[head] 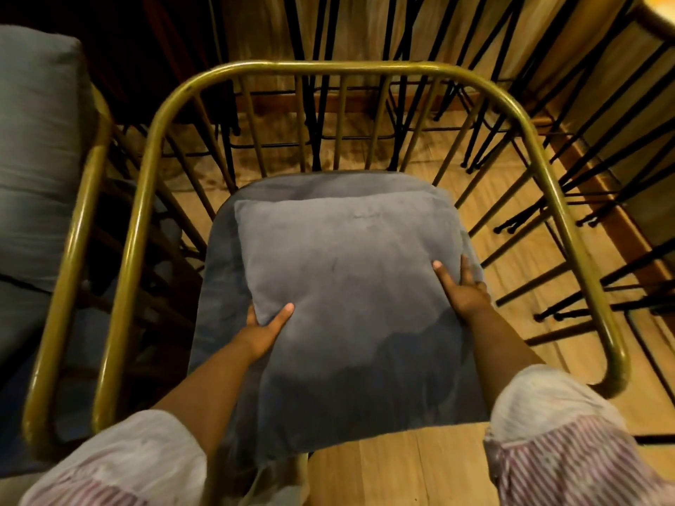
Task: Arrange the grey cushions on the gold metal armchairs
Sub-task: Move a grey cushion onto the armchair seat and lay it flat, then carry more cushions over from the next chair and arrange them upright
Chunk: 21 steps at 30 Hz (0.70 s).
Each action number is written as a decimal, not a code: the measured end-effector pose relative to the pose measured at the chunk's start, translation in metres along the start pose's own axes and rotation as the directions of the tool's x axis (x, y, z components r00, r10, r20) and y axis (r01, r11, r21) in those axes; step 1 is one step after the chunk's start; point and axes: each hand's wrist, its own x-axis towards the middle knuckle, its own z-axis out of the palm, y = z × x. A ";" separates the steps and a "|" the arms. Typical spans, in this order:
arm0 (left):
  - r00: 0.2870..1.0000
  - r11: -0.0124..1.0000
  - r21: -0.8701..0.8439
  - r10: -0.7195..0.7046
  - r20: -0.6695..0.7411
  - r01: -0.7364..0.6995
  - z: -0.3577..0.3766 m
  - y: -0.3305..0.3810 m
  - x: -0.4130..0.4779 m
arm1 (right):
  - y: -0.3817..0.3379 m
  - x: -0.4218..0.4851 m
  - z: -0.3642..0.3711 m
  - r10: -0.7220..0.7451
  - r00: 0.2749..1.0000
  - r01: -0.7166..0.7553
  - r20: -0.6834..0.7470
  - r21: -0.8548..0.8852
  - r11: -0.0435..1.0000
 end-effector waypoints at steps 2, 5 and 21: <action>1.000 1.000 -0.006 0.007 -0.019 -0.007 0.000 0.000 -0.002 | 0.004 -0.003 0.004 -0.009 1.000 0.007 -0.026 -0.067 0.998; 0.998 0.998 -0.001 0.057 -0.024 -0.057 -0.003 0.004 -0.020 | 0.008 -0.019 0.002 0.002 1.000 -0.001 0.002 -0.165 0.986; 0.914 0.817 0.443 0.407 0.010 -0.369 -0.121 0.040 -0.273 | -0.141 -0.271 0.003 -0.468 0.812 0.546 0.349 -0.171 0.820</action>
